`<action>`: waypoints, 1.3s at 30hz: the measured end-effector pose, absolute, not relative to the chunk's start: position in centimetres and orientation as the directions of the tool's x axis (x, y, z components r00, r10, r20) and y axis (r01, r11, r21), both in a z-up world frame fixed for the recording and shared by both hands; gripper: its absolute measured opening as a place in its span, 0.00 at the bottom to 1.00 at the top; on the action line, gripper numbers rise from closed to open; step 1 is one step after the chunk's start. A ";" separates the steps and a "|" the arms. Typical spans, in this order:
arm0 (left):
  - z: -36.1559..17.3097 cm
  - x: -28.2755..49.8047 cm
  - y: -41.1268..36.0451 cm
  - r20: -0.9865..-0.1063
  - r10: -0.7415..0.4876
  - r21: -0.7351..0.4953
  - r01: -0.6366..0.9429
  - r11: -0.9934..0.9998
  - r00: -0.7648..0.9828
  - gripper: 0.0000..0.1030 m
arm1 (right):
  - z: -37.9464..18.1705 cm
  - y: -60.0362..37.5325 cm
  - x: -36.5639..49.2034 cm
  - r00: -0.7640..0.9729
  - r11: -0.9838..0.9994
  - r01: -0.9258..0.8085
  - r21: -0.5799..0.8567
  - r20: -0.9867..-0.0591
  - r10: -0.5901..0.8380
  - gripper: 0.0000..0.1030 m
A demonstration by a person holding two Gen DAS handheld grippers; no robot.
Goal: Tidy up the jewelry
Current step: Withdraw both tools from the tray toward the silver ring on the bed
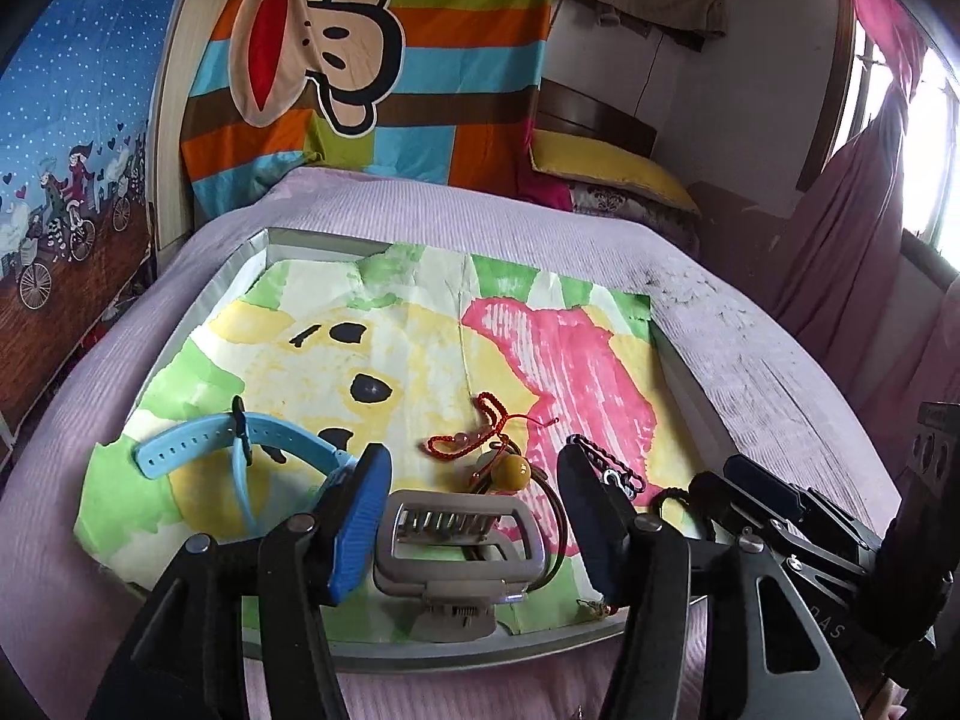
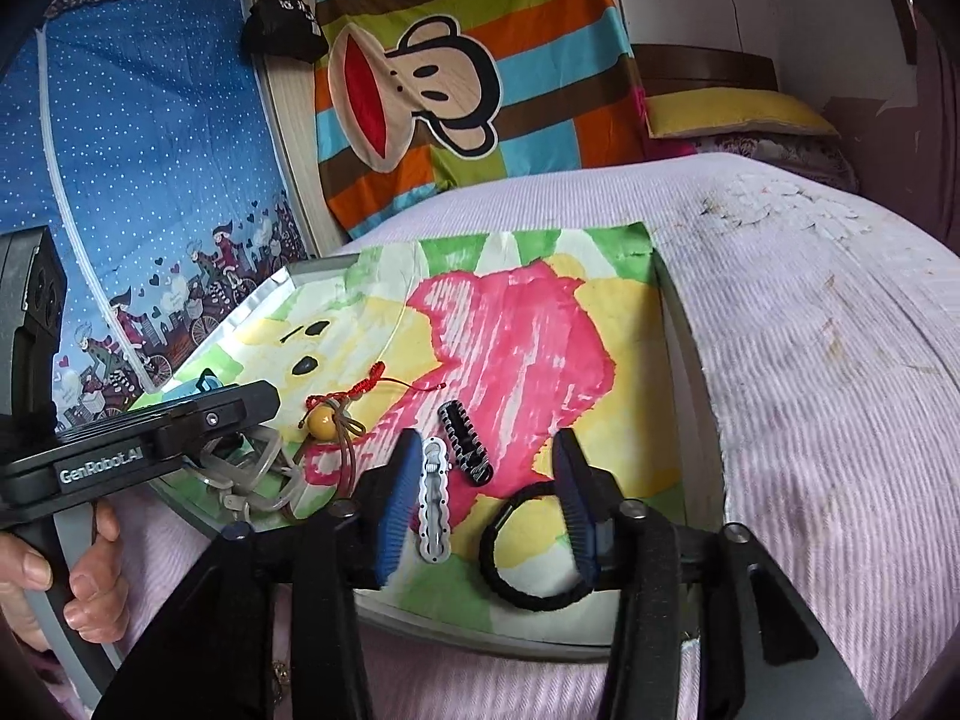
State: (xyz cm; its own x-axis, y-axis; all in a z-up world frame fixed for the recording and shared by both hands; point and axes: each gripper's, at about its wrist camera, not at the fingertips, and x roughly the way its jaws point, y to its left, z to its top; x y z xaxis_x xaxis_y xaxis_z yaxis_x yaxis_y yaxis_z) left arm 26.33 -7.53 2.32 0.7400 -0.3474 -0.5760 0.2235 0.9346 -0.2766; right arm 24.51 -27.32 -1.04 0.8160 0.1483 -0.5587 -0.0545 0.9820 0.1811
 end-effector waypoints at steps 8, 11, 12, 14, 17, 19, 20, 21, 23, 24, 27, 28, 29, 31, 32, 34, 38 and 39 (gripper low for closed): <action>3.2 22.8 -6.3 -0.481 -0.280 -0.240 0.183 0.953 0.831 0.86 | 0.8 -27.4 21.0 0.884 0.985 -0.071 0.159 -0.447 0.136 0.68; 3.5 21.3 -5.5 -0.437 -0.255 -0.233 0.166 0.958 0.862 0.92 | 1.3 -27.3 19.6 0.905 0.986 -0.070 0.151 -0.406 0.126 0.80; 3.6 20.9 -5.3 -0.428 -0.249 -0.229 0.162 0.960 0.869 0.93 | 1.5 -27.4 19.1 0.910 0.986 -0.072 0.152 -0.395 0.127 0.83; 3.7 20.0 -4.9 -0.409 -0.236 -0.216 0.158 0.964 0.882 0.98 | 1.7 -27.3 18.2 0.920 0.986 -0.076 0.149 -0.371 0.127 0.88; 3.8 18.6 -4.5 -0.384 -0.225 -0.195 0.160 0.968 0.896 1.00 | 1.9 -26.9 16.9 0.928 0.988 -0.084 0.129 -0.351 0.125 0.94; 3.8 17.8 -4.4 -0.378 -0.227 -0.179 0.169 0.969 0.898 1.00 | 2.0 -26.6 16.0 0.934 0.990 -0.090 0.112 -0.334 0.123 0.97; 3.7 17.4 -4.4 -0.374 -0.222 -0.166 0.170 0.971 0.901 1.00 | 2.1 -26.5 15.5 0.938 0.990 -0.091 0.107 -0.324 0.122 0.98; 3.7 16.9 -4.3 -0.370 -0.219 -0.156 0.172 0.973 0.903 1.00 | 2.1 -26.4 15.1 0.941 0.990 -0.094 0.103 -0.315 0.122 0.98; 3.6 16.1 -4.2 -0.361 -0.216 -0.144 0.175 0.974 0.907 1.00 | 2.2 -26.3 14.1 0.946 0.990 -0.099 0.101 -0.300 0.125 0.98; 3.5 15.7 -4.0 -0.355 -0.215 -0.141 0.175 0.974 0.910 1.00 | 2.3 -26.2 13.6 0.947 0.990 -0.102 0.099 -0.294 0.127 0.98; 3.3 14.6 -3.7 -0.344 -0.212 -0.131 0.177 0.975 0.915 1.00 | 2.3 -26.0 12.2 0.954 0.990 -0.109 0.093 -0.271 0.131 0.99; 3.3 14.3 -3.7 -0.343 -0.212 -0.127 0.178 0.976 0.915 1.00 | 2.4 -25.9 11.8 0.956 0.990 -0.108 0.087 -0.265 0.127 0.99; 3.2 14.0 -3.5 -0.343 -0.214 -0.125 0.181 0.976 0.915 1.00 | 2.4 -25.8 11.4 0.958 0.991 -0.107 0.081 -0.259 0.125 0.99; 3.1 13.5 -3.4 -0.342 -0.215 -0.122 0.184 0.975 0.915 1.00 | 2.4 -25.6 11.0 0.958 0.991 -0.111 0.080 -0.257 0.128 0.99; 3.0 13.3 -3.3 -0.343 -0.216 -0.119 0.186 0.975 0.914 1.00 | 2.4 -25.6 10.6 0.958 0.990 -0.112 0.082 -0.257 0.130 0.99; 2.9 13.0 -3.3 -0.347 -0.218 -0.114 0.190 0.975 0.912 1.00 | 2.4 -25.5 10.2 0.956 0.989 -0.118 0.084 -0.261 0.136 0.99; 2.4 12.6 -3.1 -0.357 -0.217 -0.112 0.189 0.976 0.909 1.00 | 2.4 -25.6 9.3 0.956 0.989 -0.121 0.085 -0.258 0.139 0.99; 2.3 12.6 -3.1 -0.358 -0.216 -0.111 0.188 0.976 0.908 1.00 | 2.4 -25.6 9.2 0.956 0.989 -0.120 0.085 -0.258 0.138 0.99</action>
State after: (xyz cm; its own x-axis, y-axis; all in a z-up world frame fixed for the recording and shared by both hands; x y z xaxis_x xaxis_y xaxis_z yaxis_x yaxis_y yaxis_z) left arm 12.58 -3.08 2.29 0.9082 -0.2161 -0.3583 0.1884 0.9758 -0.1111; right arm 9.24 -25.60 2.41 0.9562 0.1380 -0.2580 -0.1197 0.9891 0.0853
